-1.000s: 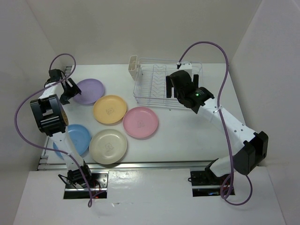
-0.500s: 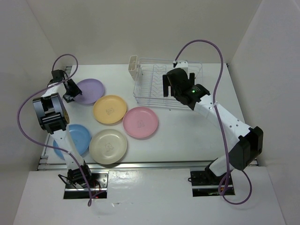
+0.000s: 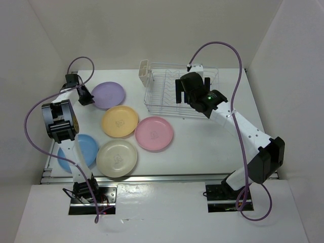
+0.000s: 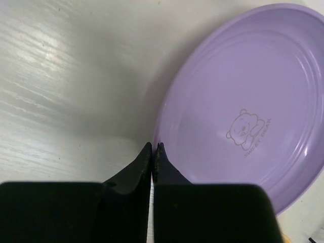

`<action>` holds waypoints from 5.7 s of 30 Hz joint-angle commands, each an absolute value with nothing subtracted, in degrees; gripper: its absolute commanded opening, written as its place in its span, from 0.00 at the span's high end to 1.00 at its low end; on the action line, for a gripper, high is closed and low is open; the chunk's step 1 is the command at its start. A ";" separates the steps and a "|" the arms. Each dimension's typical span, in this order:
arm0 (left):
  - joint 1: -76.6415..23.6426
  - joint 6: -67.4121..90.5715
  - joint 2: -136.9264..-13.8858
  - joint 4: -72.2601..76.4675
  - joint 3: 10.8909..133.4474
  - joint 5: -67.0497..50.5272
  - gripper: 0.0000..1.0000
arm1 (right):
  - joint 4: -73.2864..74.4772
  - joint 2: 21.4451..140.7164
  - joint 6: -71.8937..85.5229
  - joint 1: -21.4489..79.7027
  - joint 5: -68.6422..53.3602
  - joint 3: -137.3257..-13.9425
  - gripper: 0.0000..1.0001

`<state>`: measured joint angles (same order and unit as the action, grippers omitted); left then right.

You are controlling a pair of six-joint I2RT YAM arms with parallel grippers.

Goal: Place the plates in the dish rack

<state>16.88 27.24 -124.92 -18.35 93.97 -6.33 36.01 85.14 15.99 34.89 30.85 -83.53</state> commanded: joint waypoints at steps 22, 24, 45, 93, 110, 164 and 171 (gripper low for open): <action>-0.24 -1.96 -94.76 18.32 90.73 -19.37 1.00 | 35.85 87.19 16.35 35.42 23.03 -84.20 0.00; -4.03 -8.58 -92.99 30.35 81.24 -18.11 1.00 | 36.47 87.19 16.35 35.42 23.03 -85.60 0.00; -19.86 -36.02 -123.20 51.61 107.30 -12.99 1.00 | 45.95 83.94 18.80 35.95 27.25 -84.37 0.00; -22.93 -40.69 -144.84 49.04 115.23 -14.07 0.98 | 53.79 96.24 19.60 35.95 29.61 -94.75 0.00; -23.99 -40.25 -135.29 47.72 103.03 -5.72 0.22 | 46.07 92.11 16.88 35.95 25.85 -88.34 0.00; 8.70 -6.24 -117.59 -21.17 74.96 -25.83 0.59 | 34.19 83.05 11.60 35.42 24.08 -74.44 0.00; 8.70 -6.24 -119.00 -22.68 77.96 -25.84 0.82 | 34.19 84.38 11.07 35.42 24.61 -75.59 0.00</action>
